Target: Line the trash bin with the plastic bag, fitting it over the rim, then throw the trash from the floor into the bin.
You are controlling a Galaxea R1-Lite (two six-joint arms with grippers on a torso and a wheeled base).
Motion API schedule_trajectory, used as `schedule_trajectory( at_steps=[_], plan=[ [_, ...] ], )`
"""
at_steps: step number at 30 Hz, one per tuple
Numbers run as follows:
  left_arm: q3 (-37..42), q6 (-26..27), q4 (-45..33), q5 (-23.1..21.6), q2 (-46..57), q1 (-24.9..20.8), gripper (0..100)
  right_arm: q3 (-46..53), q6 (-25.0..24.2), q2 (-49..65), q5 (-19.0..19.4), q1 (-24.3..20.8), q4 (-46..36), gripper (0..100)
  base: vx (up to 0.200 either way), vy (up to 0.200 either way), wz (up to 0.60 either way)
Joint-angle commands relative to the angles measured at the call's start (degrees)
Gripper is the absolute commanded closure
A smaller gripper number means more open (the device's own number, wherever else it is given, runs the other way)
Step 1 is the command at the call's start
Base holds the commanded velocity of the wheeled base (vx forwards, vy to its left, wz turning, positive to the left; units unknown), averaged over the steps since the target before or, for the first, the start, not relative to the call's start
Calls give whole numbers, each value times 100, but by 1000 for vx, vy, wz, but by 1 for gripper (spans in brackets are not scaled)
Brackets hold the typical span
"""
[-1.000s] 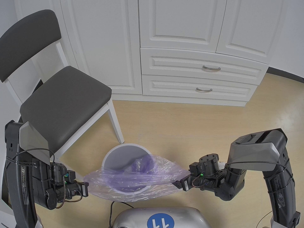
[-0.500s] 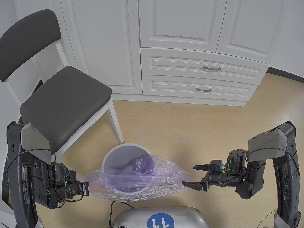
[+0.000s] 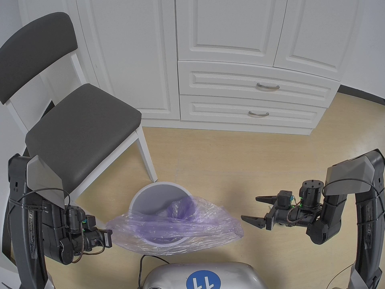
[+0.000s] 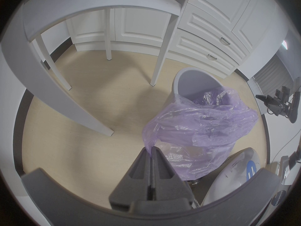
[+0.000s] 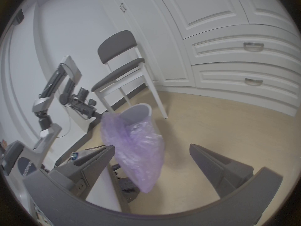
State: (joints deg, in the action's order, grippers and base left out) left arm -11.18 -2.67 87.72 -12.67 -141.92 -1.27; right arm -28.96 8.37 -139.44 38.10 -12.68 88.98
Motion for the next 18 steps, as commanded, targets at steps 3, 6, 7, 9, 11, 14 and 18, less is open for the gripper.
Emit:
schedule_trajectory(
  at_steps=[3, 6, 7, 9, 11, 14, 18],
  plan=[
    [213, -41, -1, 1, 385, -146, 100, -461, -363, 57, -1718, -701, 102, 0, 0, 0, 0],
    [283, -208, -1, 1, 622, -278, 0, -417, -345, 268, -2465, -1193, 102, 0, 0, 0, 0],
    [309, -243, -1, -8, 657, -295, 0, -382, -337, 356, -2676, -1343, 102, 0, 0, 0, 0],
    [353, -225, -10, -25, 675, -295, 0, -268, -310, 531, -3080, -1633, 102, 0, 0, 0, 0],
    [380, -216, -10, -8, 657, -295, 0, -127, -231, 690, -3353, -1887, 102, 0, 0, 0, 0],
    [476, -146, -10, -8, 692, -260, 0, 163, -20, 822, -3783, -2424, 102, 0, 0, 0, 0],
    [1021, 619, -10, -245, 1114, -172, 0, 629, 411, 953, -4882, -3461, 102, 0, 0, 0, 0]
  ],
)
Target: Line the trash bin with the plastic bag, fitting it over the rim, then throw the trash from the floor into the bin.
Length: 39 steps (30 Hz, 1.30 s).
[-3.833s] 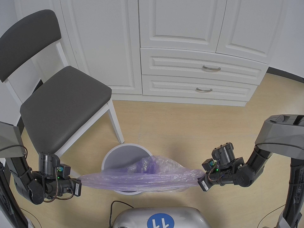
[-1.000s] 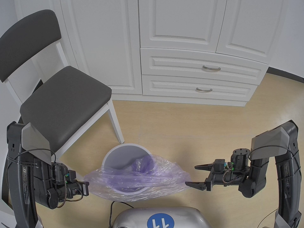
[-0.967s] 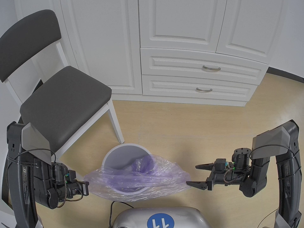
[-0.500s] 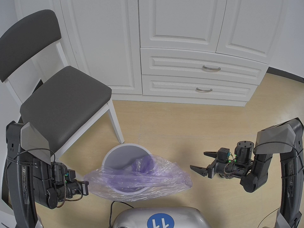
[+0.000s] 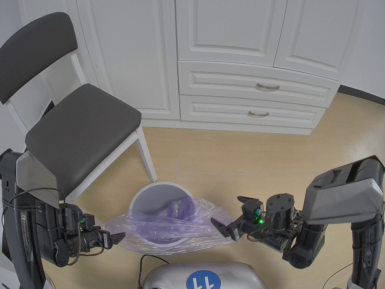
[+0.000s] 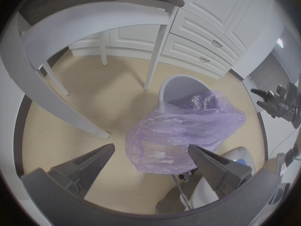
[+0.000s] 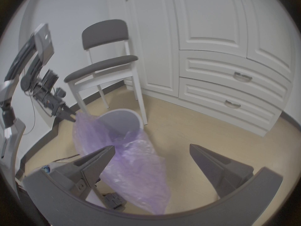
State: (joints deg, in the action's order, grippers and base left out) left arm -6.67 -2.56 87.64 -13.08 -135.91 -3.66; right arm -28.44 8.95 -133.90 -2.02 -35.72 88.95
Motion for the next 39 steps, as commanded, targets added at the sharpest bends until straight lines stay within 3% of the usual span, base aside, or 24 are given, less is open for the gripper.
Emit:
schedule_trajectory(
  at_steps=[1, 4, 6, 9, 13, 16, 21, 30, 39],
  plan=[
    [658, 801, -36, -292, 601, 67, 0, 620, 353, 426, -975, -1297, 105, 0, 0, 0, 0],
    [667, 968, -194, -327, 786, 23, 0, 664, 353, 444, -1090, -1456, 105, 0, 0, 0, 0],
    [667, 1152, -845, -388, 1603, -91, 0, 735, 362, 409, -1371, -1746, 105, 0, 0, 0, 0],
    [658, 1152, -1214, -441, 2341, -285, 0, 682, 362, 321, -1591, -1869, 105, 0, 0, 0, 0],
    [658, 1144, -1636, -529, 3141, -636, 0, 638, 371, 154, -1626, -2000, 105, 0, 0, 0, 0],
    [658, 1135, -1785, -529, 3370, -865, 0, 638, 344, -31, -1687, -2255, 105, 0, 0, 0, 0],
    [649, 1135, -1706, -529, 3422, -961, 0, 612, 301, -242, -2215, -2563, 105, 0, 0, 0, 0],
    [-54, 1135, -1733, -450, 3326, -1647, 0, 603, 301, -382, -2267, -2651, 105, 0, 0, 0, 0],
    [-1363, 1152, -1908, -467, 4038, -1621, 0, 216, 432, -417, -2303, -2800, 105, 0, 0, 0, 0]
  ],
)
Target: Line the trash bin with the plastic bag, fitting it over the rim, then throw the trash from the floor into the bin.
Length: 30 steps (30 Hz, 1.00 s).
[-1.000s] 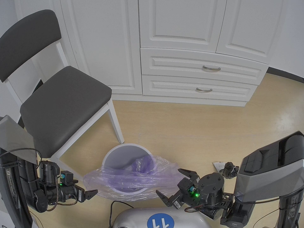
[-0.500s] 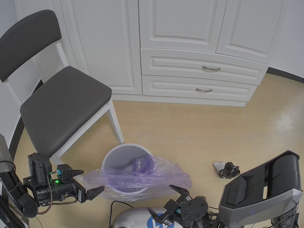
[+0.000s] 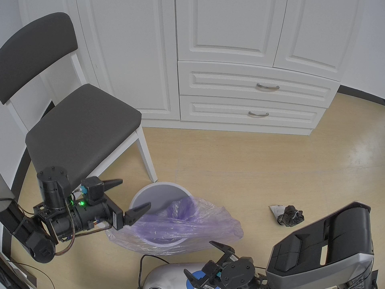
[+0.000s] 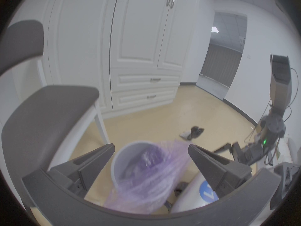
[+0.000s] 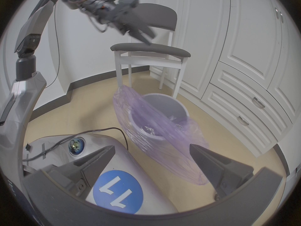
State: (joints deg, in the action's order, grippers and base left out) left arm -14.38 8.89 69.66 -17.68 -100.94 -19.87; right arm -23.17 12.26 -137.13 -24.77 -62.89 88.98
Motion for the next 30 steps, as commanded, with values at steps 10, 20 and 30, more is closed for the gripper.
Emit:
schedule_trajectory(
  at_steps=[10, 20, 30],
  plan=[
    [-768, -1, -1516, -96, 3247, 994, 0, -1295, 1604, 90, -28, 163, 14, 0, 0, 0, 0],
    [-1330, -133, -2852, -175, 4689, 2365, 0, -1585, 2395, 811, -37, 647, -1963, 0, 0, 0, 0],
    [-1365, -423, -2923, -781, 4601, 2629, 0, -2745, 3362, 723, -406, 972, -3414, 0, 0, 0, 0]
  ],
)
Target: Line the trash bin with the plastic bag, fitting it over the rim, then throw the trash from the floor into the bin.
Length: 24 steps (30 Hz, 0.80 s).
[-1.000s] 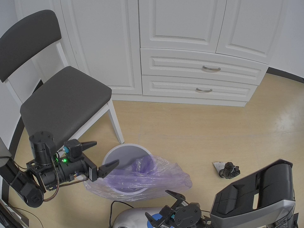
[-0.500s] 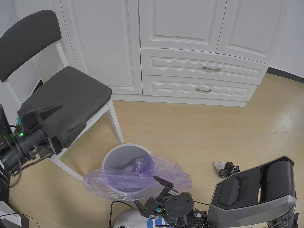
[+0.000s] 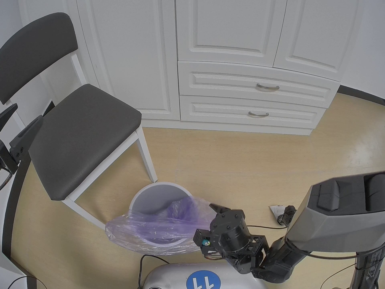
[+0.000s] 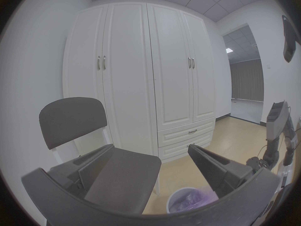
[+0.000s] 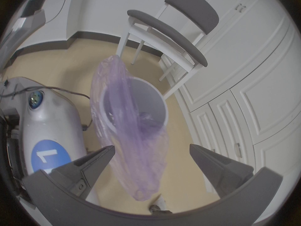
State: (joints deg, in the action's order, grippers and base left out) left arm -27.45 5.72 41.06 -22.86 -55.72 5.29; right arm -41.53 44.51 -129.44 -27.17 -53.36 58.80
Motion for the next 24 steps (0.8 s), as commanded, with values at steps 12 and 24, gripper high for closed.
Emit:
schedule_trajectory(
  at_steps=[12, 24],
  plan=[
    [-129, -396, 25, -272, -105, 174, 0, -2359, -285, -1083, -376, -623, -571, 0, 0, 0, 0],
    [-76, -361, 25, -272, -132, 165, 0, -1806, -557, -1031, -376, -825, -624, 0, 0, 0, 0]
  ],
)
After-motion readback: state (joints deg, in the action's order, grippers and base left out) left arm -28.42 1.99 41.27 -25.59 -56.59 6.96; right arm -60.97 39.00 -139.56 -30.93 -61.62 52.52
